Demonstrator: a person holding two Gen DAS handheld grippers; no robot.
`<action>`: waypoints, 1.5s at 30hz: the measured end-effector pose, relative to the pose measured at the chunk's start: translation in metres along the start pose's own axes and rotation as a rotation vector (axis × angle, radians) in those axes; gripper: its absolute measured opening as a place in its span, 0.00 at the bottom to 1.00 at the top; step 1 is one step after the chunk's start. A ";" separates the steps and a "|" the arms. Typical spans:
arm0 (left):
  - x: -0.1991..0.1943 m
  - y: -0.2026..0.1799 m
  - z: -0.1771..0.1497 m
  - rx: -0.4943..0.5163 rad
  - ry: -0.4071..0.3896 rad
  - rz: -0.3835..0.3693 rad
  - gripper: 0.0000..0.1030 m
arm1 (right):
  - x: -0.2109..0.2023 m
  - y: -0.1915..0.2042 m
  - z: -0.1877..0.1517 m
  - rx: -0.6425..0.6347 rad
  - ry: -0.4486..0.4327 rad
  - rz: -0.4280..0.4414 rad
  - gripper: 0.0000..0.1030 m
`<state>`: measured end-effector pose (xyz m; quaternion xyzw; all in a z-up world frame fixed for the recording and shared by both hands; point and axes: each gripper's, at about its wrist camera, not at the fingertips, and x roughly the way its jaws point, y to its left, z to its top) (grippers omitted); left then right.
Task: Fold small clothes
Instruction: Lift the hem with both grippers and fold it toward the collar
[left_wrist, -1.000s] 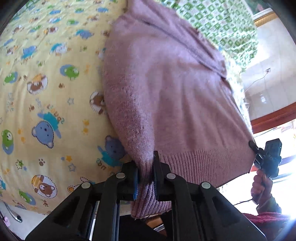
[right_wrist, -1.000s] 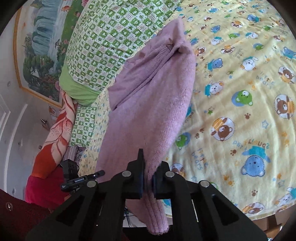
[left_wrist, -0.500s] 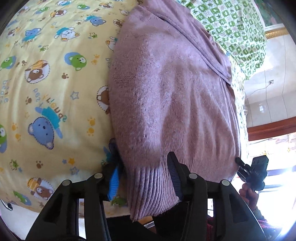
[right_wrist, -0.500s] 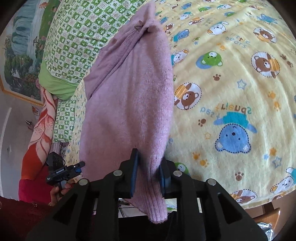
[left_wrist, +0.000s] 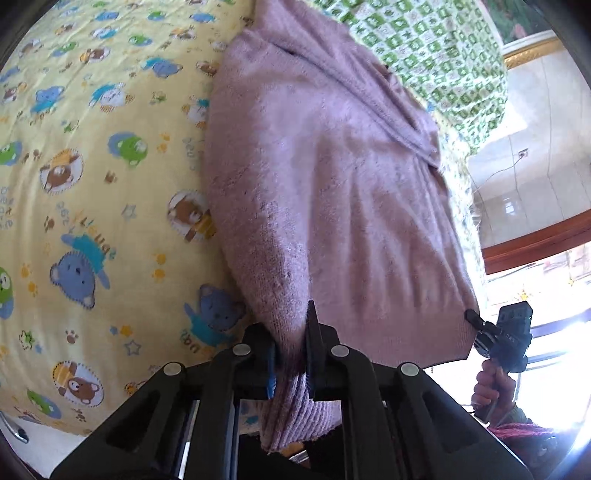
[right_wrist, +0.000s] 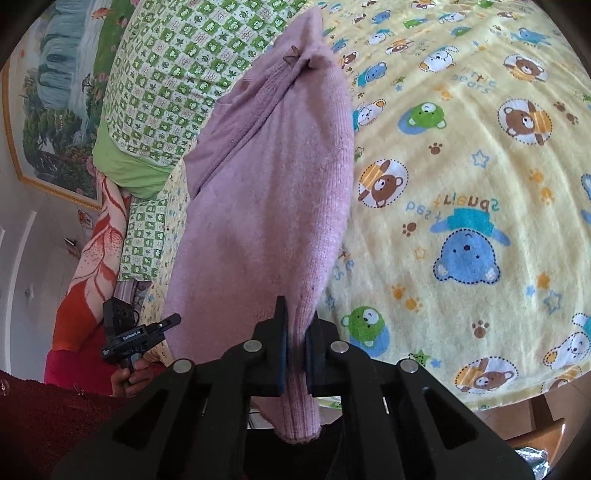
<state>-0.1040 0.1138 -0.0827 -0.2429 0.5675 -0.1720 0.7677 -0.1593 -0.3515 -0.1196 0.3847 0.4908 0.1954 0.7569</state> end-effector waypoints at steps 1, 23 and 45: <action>-0.004 -0.006 0.004 0.010 -0.018 -0.016 0.09 | -0.001 0.001 0.002 0.006 -0.007 0.015 0.08; 0.011 -0.067 0.289 0.048 -0.336 -0.041 0.09 | 0.040 0.075 0.251 -0.042 -0.308 0.192 0.07; 0.090 -0.032 0.389 -0.008 -0.236 0.047 0.29 | 0.133 0.014 0.380 0.167 -0.239 0.080 0.43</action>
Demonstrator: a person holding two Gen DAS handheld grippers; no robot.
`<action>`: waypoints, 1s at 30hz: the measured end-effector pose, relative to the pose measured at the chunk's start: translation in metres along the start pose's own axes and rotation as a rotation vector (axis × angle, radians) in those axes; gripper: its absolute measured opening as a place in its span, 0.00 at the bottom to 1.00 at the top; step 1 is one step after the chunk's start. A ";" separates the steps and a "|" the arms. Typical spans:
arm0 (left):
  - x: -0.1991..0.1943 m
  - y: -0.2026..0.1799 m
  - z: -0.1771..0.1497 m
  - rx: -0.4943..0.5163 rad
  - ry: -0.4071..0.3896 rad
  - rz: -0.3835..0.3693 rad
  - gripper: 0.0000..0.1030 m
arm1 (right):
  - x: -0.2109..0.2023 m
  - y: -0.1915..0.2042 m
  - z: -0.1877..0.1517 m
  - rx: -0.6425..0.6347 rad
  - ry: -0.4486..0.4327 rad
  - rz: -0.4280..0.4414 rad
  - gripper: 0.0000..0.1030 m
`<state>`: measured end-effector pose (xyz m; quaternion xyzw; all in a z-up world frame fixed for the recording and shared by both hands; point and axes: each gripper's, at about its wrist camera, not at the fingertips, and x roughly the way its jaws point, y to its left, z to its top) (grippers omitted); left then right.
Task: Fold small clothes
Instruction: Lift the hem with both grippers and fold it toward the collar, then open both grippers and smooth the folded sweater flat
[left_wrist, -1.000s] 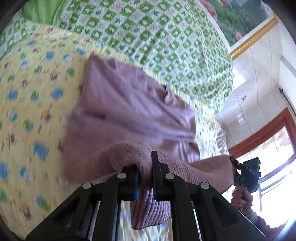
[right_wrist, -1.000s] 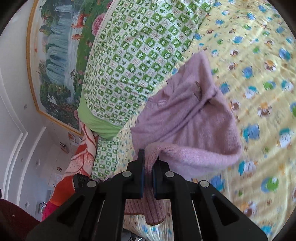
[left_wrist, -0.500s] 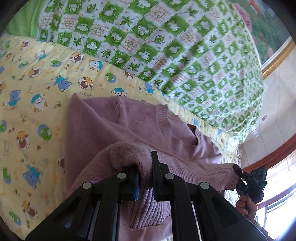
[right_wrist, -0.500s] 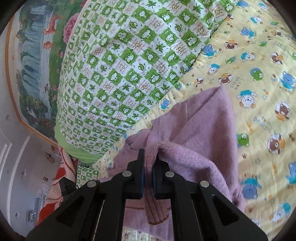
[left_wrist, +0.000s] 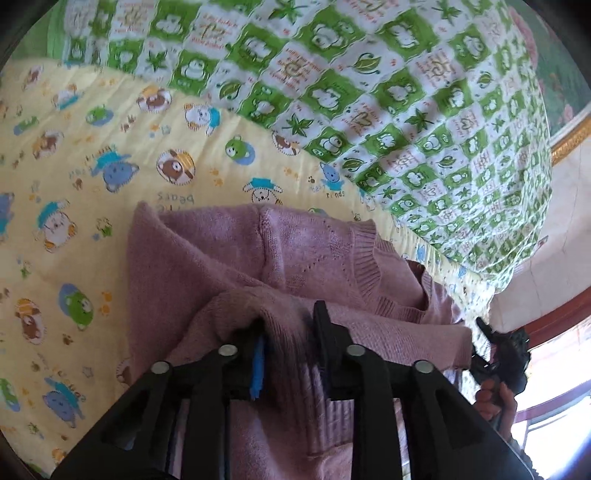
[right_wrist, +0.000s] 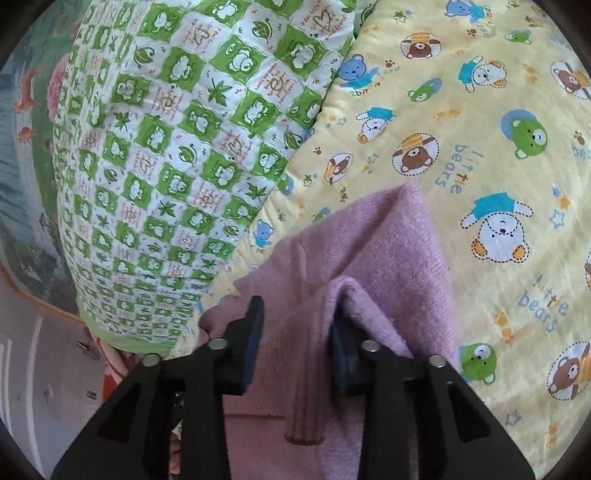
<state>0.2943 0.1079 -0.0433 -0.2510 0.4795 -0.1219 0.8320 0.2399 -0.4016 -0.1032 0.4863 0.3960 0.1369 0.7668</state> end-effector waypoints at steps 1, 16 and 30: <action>-0.003 -0.001 -0.001 0.013 0.004 -0.002 0.39 | -0.004 0.002 0.002 0.004 -0.003 0.015 0.43; -0.055 -0.047 -0.077 0.254 0.085 -0.099 0.78 | -0.042 0.071 -0.062 -0.358 0.055 0.039 0.45; 0.058 -0.058 -0.017 0.264 0.162 -0.045 0.55 | 0.080 0.082 -0.042 -0.647 0.141 -0.257 0.23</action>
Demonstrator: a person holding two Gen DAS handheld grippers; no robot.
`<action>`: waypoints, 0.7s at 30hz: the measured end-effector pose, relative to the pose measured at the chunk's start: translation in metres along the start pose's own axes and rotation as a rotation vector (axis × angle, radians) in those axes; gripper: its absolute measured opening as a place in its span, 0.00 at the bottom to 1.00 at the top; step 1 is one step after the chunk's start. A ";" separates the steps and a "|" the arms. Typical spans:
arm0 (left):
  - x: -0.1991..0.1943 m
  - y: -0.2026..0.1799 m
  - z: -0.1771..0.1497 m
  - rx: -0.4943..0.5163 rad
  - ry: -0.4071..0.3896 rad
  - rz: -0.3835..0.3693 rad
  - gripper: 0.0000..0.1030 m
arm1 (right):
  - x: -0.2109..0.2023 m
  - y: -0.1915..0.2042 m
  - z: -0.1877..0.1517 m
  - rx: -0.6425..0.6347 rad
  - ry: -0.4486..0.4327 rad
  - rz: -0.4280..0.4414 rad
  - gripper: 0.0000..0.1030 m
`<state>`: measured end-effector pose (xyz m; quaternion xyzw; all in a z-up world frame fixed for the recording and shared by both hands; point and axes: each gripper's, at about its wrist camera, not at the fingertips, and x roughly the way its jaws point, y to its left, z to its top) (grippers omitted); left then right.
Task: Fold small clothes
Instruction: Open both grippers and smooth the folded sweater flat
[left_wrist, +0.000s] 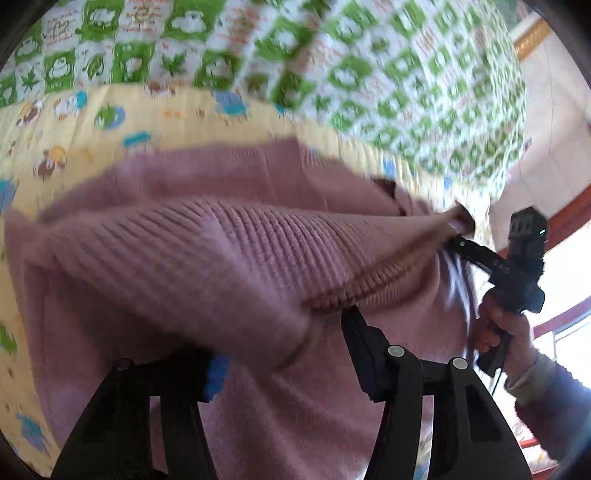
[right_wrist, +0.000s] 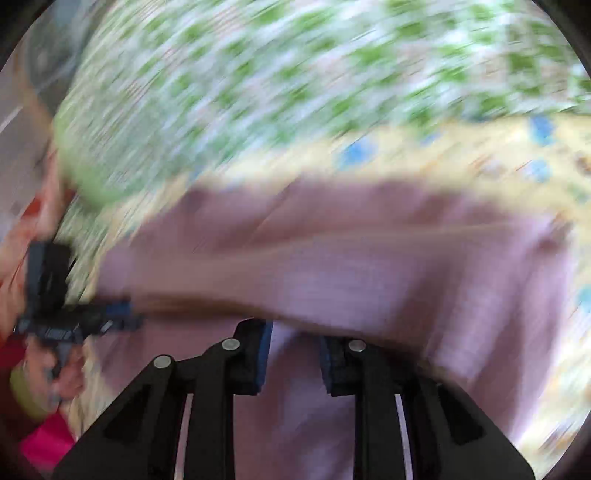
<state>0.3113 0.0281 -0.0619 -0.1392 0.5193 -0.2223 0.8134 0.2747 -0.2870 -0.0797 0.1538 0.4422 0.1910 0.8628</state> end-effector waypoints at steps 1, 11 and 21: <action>-0.003 0.000 0.008 -0.003 -0.020 0.009 0.57 | 0.000 -0.011 0.010 0.035 -0.030 -0.015 0.23; -0.031 0.042 0.016 -0.119 -0.107 0.081 0.69 | 0.001 -0.055 0.035 0.208 -0.122 -0.050 0.24; -0.106 0.069 -0.069 -0.239 -0.186 0.147 0.78 | -0.063 -0.019 -0.020 0.156 -0.129 -0.043 0.43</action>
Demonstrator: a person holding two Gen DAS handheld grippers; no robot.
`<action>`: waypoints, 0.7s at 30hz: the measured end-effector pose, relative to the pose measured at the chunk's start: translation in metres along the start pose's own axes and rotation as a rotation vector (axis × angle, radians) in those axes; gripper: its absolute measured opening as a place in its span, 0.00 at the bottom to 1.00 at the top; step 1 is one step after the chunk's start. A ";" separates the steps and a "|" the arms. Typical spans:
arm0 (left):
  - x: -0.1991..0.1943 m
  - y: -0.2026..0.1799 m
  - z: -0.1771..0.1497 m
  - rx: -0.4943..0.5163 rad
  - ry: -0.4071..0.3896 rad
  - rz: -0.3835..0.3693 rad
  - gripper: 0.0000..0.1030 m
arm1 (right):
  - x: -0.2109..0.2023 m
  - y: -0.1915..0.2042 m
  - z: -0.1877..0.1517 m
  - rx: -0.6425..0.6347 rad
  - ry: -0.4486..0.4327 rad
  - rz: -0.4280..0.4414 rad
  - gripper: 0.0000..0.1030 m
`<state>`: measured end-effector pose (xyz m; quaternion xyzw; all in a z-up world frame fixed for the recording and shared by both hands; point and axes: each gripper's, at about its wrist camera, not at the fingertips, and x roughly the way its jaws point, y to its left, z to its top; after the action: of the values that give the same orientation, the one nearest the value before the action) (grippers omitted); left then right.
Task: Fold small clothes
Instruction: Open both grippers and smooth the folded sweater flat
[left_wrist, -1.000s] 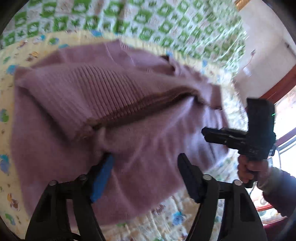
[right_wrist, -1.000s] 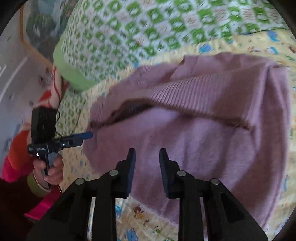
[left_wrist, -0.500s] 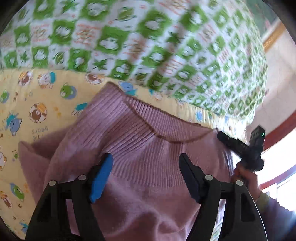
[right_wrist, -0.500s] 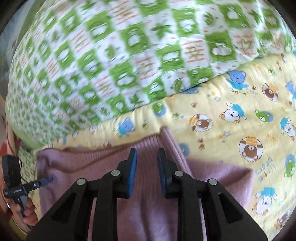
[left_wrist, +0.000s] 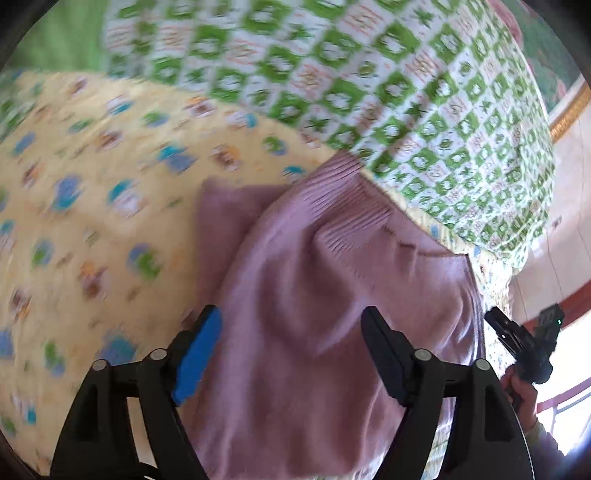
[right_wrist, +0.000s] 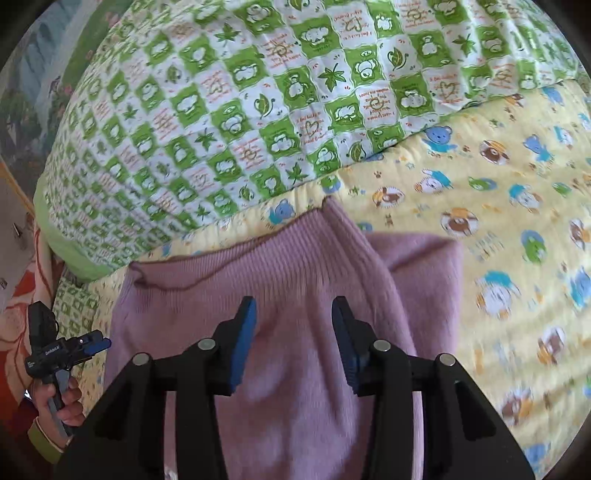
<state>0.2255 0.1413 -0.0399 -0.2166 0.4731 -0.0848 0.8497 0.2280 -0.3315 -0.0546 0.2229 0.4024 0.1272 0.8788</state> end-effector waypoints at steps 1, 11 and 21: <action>-0.004 0.007 -0.008 -0.020 0.011 0.010 0.78 | -0.006 -0.001 -0.005 -0.010 0.004 -0.005 0.43; -0.015 0.026 -0.062 -0.130 0.024 0.052 0.78 | 0.003 0.062 -0.036 -0.130 0.128 0.196 0.43; 0.011 -0.053 -0.021 0.120 0.082 -0.094 0.78 | 0.073 0.139 -0.055 -0.294 0.327 0.413 0.43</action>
<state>0.2169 0.0835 -0.0344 -0.1835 0.4910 -0.1616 0.8361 0.2265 -0.1653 -0.0650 0.1471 0.4621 0.3944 0.7806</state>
